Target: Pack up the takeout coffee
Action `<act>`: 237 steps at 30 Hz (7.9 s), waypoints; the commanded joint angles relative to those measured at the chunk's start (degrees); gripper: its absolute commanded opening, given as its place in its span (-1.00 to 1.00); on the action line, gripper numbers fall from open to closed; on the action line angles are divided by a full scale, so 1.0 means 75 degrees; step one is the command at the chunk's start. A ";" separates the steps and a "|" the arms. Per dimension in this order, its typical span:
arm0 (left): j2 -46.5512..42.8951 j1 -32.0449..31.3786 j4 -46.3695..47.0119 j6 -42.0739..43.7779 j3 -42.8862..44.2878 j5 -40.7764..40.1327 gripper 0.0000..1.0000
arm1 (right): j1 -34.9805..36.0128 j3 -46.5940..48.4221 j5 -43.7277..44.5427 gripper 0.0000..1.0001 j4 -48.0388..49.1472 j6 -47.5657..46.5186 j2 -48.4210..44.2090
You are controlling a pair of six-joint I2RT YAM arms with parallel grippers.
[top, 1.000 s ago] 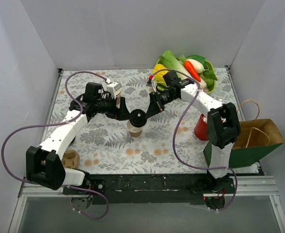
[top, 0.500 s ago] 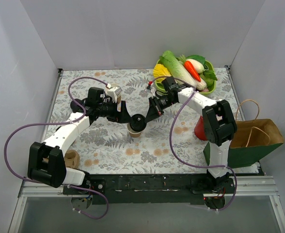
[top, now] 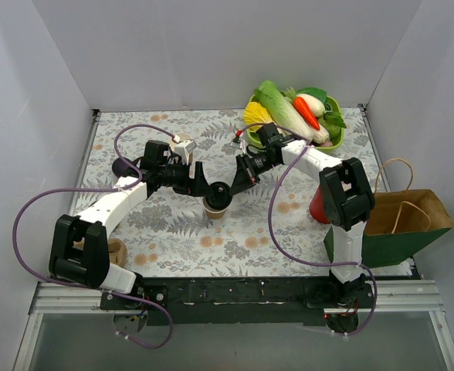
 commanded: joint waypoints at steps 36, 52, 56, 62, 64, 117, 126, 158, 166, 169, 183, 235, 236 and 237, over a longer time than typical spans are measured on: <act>0.0226 0.0012 0.0247 0.0032 0.0114 0.0819 0.37 | -0.0008 0.0379 0.0511 -0.29 0.0168 0.0121 0.0224; -0.0160 0.0012 0.0048 -0.0003 -0.0039 0.0960 0.32 | 0.0296 0.0531 0.1202 -0.28 -0.0230 -0.0230 0.0142; -0.0231 0.0012 0.0036 -0.0014 -0.0109 0.0995 0.31 | 0.0390 0.0520 0.1448 -0.28 -0.0301 -0.0359 0.0083; -0.0383 0.0012 0.0025 -0.0073 -0.0320 0.1077 0.28 | 0.0484 0.0508 0.1706 -0.28 -0.0383 -0.0395 -0.0034; -0.0418 0.0012 0.0036 -0.0085 -0.0378 0.1089 0.28 | 0.0508 0.0519 0.1764 -0.28 -0.0383 -0.0395 -0.0069; -0.0957 0.0012 -0.0327 0.0278 -0.0672 0.1218 0.19 | 0.1000 0.1469 0.1987 -0.01 -0.0453 -0.1918 -0.0093; -0.1051 0.0012 -0.0502 0.0372 -0.0438 0.1194 0.19 | 0.1000 0.0931 0.1730 -0.59 -0.0441 -0.1462 -0.0326; -0.1567 0.0012 -0.1018 0.0408 0.0067 0.0703 0.37 | 0.0941 0.0648 0.1425 -0.97 -0.0934 -0.1168 -0.0643; -0.1672 0.0012 -0.0784 0.0267 0.0301 0.0129 0.38 | 0.0847 0.0625 0.1167 -0.97 -0.0922 -0.1028 -0.0831; -0.1742 0.0012 -0.0807 0.0267 0.0290 0.0070 0.38 | 0.0847 0.0625 0.1073 -0.97 -0.1015 -0.0969 -0.0819; -0.1649 0.0012 -0.0526 0.0068 -0.0308 0.0327 0.40 | 0.0847 0.0320 0.1120 -0.97 -0.0981 -0.0582 -0.0526; 0.0156 0.0258 0.0013 -0.0530 -0.0332 0.0456 0.25 | 0.0660 0.0590 0.0992 -0.22 -0.0617 -0.0207 0.0083; 0.0179 0.0270 0.0013 -0.0530 -0.0320 0.0468 0.25 | 0.0637 0.0590 0.0980 -0.21 -0.0606 -0.0207 0.0083; 0.0191 0.0282 0.0013 -0.0542 -0.0297 0.0480 0.25 | 0.0637 0.0590 0.0968 -0.18 -0.0594 -0.0207 0.0072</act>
